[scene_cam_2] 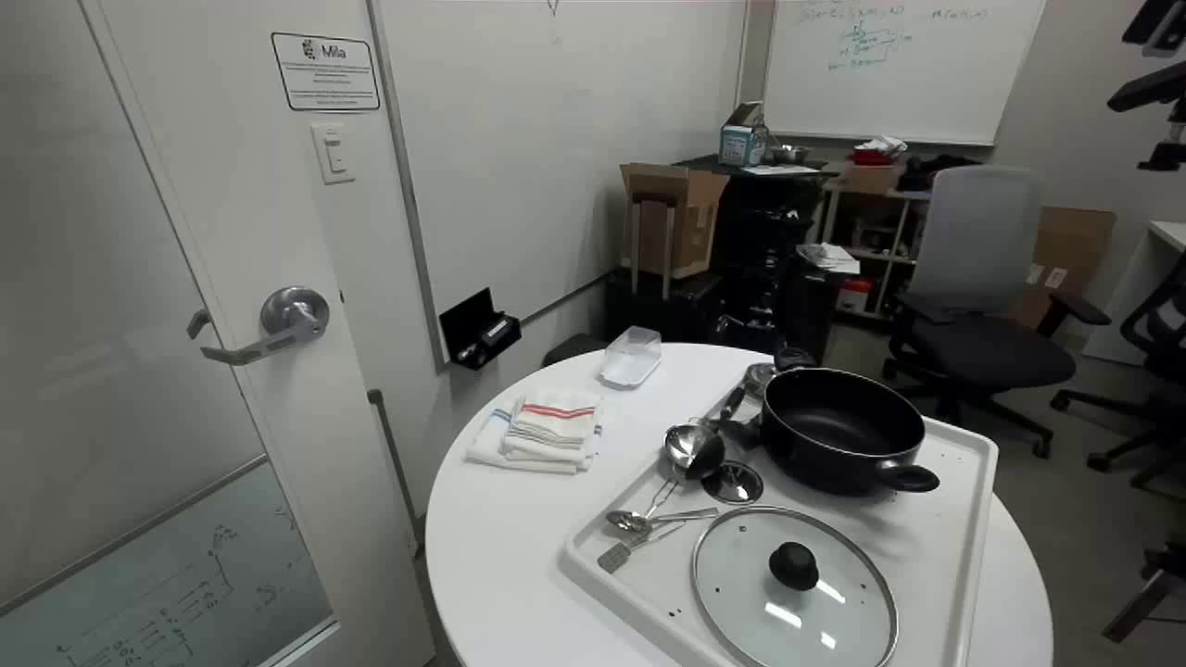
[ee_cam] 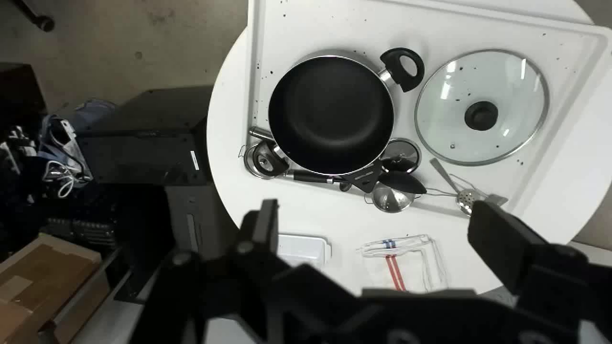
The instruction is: Put the glass lid on the black pot.
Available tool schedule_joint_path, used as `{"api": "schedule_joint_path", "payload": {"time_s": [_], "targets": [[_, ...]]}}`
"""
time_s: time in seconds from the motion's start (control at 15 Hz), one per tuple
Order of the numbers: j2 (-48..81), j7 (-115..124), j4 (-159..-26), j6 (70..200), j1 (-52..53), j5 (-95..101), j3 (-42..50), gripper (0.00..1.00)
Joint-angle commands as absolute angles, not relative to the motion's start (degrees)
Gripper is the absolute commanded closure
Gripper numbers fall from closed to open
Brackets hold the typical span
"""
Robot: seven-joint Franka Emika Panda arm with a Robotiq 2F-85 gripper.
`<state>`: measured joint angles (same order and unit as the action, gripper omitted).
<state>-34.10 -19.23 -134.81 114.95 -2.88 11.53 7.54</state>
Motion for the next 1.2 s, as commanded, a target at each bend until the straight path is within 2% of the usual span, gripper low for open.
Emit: {"api": "schedule_joint_path", "payload": {"time_s": [0.0, 0.53, 1.13], "targets": [[-34.09, -19.13, -134.68, 114.81, -2.66, 11.62, 7.69, 0.00], [-34.09, -19.13, -134.68, 114.81, -2.67, 11.62, 7.69, 0.00], [-22.52, -26.68, -129.79, 111.76, 3.35, 10.63, 5.10, 0.00]]}}
